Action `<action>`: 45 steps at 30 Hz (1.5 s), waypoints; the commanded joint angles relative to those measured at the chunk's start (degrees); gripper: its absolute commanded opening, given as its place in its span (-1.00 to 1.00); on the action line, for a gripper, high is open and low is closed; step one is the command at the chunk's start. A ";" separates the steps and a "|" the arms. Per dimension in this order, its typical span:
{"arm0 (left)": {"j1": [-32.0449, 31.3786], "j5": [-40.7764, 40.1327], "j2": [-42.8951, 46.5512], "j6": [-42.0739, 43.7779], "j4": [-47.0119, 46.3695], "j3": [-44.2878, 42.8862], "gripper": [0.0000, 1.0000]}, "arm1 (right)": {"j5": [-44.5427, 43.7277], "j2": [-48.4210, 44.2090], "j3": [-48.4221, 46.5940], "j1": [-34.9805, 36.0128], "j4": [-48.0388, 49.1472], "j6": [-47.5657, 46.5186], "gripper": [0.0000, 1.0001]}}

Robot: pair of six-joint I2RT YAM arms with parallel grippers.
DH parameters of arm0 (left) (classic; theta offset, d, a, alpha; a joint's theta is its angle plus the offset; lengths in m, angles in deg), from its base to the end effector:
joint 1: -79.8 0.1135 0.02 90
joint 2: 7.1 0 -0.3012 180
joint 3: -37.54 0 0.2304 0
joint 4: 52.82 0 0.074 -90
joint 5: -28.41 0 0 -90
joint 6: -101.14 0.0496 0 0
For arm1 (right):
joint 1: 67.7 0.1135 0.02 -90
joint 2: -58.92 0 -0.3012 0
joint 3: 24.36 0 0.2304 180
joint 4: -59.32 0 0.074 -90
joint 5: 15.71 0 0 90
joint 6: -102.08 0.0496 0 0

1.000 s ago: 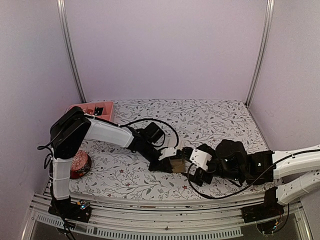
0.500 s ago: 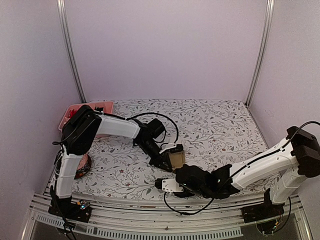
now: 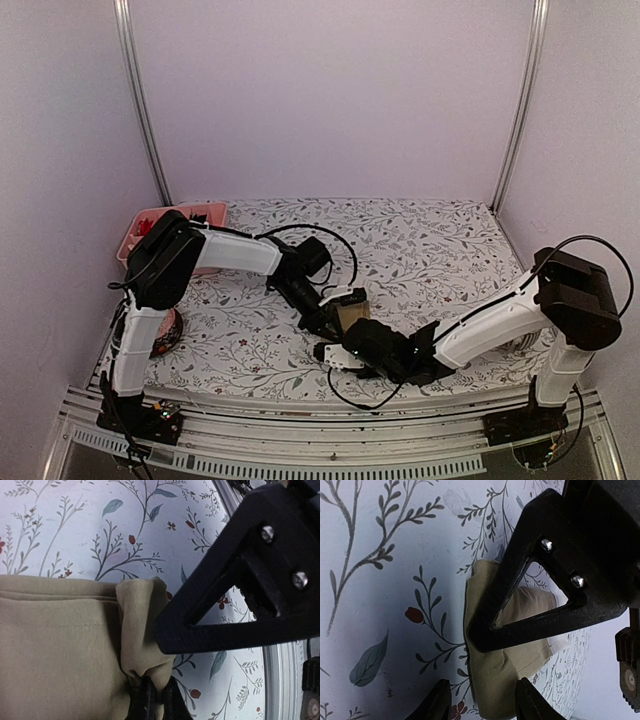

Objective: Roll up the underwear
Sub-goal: Roll the underwear at the center of the board.

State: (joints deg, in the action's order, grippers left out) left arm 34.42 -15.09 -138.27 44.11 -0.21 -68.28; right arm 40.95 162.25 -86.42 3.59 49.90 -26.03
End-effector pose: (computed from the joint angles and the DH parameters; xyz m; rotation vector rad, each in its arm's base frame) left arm 0.2898 -0.3449 0.1358 1.8517 2.0733 -1.2177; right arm 0.1335 0.3093 0.1653 -1.7329 1.5280 -0.4250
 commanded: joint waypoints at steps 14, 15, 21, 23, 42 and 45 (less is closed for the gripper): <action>0.59 -7.08 -2.25 1.82 5.64 3.71 -1.00 | 1.19 5.21 -2.27 -2.65 -2.12 1.64 -0.88; 0.64 -7.38 -1.90 1.91 5.64 3.85 -1.00 | 1.70 5.28 -2.44 -2.81 -2.66 1.90 -0.91; 0.66 -9.44 4.94 1.93 2.68 7.33 -0.20 | 7.18 4.68 -3.41 -3.67 -6.31 5.07 -0.94; 0.67 -10.04 8.05 1.92 0.99 8.81 0.05 | 8.64 4.45 -3.51 -3.92 -7.21 6.14 -0.94; 3.25 -18.00 40.09 1.07 -41.36 44.71 0.88 | 33.39 3.37 -12.13 -11.28 -24.11 13.19 -0.94; 1.98 -21.57 42.76 1.81 -48.39 49.55 0.85 | 41.60 3.41 -14.38 -13.81 -28.16 13.86 -0.93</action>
State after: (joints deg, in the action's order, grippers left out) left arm 37.17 -31.67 -98.58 45.20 -34.18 -23.43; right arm 67.99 164.96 -98.66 -7.36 33.44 -14.82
